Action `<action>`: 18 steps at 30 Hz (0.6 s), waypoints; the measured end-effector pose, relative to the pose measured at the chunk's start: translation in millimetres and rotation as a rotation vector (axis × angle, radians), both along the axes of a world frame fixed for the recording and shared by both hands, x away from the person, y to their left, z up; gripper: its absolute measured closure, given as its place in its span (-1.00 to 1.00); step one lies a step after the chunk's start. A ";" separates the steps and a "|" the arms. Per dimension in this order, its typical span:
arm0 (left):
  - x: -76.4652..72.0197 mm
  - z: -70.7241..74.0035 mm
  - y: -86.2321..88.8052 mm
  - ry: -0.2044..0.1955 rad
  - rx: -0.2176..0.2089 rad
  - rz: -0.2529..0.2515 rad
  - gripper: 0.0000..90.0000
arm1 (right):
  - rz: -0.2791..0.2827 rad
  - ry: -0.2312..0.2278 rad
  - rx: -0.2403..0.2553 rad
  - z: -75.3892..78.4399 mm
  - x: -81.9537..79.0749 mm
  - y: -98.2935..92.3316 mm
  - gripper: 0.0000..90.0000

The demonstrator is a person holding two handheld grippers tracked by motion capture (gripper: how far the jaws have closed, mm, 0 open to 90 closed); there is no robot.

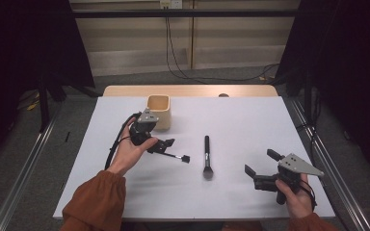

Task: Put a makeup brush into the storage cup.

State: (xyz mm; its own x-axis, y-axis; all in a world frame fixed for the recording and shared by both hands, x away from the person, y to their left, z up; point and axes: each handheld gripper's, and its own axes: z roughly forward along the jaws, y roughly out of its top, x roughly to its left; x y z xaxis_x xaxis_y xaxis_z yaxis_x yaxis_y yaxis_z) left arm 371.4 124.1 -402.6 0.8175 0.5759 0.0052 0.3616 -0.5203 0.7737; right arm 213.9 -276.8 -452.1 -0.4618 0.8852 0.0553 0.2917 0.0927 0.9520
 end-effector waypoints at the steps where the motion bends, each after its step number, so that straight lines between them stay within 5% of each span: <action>1: 0.7 -0.8 -0.8 0.004 0.008 -0.006 -0.90 | 0.000 0.000 0.001 0.0 0.0 0.0 -1.00; 18: 11.1 -10.8 -14.9 0.099 0.229 -0.124 -0.90 | 0.002 0.008 0.003 -0.4 0.4 1.0 -1.00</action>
State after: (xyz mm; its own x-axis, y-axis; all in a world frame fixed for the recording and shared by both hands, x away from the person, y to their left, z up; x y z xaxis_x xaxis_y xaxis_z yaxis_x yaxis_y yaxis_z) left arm 382.5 109.2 -413.4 0.8848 0.4642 0.0400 0.3523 -0.7228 0.5945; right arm 214.3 -275.8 -452.4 -0.4633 0.8840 0.0622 0.2995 0.0902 0.9498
